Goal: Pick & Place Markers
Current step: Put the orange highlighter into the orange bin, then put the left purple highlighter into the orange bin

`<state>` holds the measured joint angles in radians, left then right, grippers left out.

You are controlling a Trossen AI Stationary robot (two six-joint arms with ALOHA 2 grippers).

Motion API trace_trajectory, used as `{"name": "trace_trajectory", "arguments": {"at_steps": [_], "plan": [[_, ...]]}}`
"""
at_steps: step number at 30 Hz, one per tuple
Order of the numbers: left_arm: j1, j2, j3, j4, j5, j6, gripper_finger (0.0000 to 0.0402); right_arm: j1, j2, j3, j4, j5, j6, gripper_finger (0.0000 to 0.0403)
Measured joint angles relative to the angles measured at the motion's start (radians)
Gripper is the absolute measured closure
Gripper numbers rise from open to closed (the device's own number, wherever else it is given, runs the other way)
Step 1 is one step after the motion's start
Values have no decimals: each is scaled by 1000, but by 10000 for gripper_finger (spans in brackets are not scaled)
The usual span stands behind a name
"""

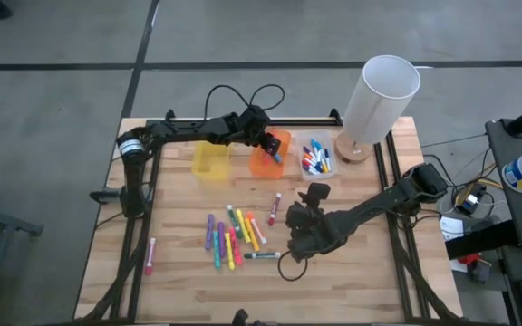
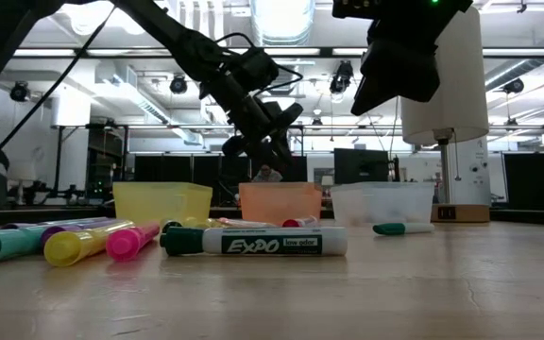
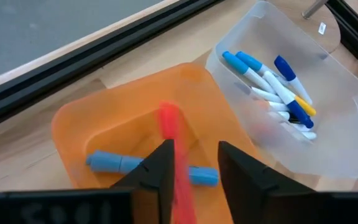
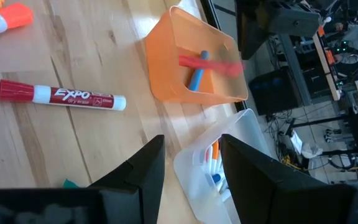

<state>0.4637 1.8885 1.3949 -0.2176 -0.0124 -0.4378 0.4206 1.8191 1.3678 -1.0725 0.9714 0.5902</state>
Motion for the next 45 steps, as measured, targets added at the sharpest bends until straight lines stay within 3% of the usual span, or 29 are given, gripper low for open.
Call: {"name": "trace_trajectory", "arguments": {"at_steps": [8, 22, 30, 45], "plan": [[0, -15, 0, -33, 2, -16, 249, 0, 0, 0, 0, 0, 0, 252], [-79, -243, -10, -484, -15, -49, 248, 0, 0, 0, -16, -3, 0, 252], [-222, -339, -52, -587, -101, -139, 248, 0, 0, -1, -20, -3, 1, 252], [-514, -474, -329, -616, -133, -458, 248, 0, 0, -3, -20, -3, 4, 252]]}}
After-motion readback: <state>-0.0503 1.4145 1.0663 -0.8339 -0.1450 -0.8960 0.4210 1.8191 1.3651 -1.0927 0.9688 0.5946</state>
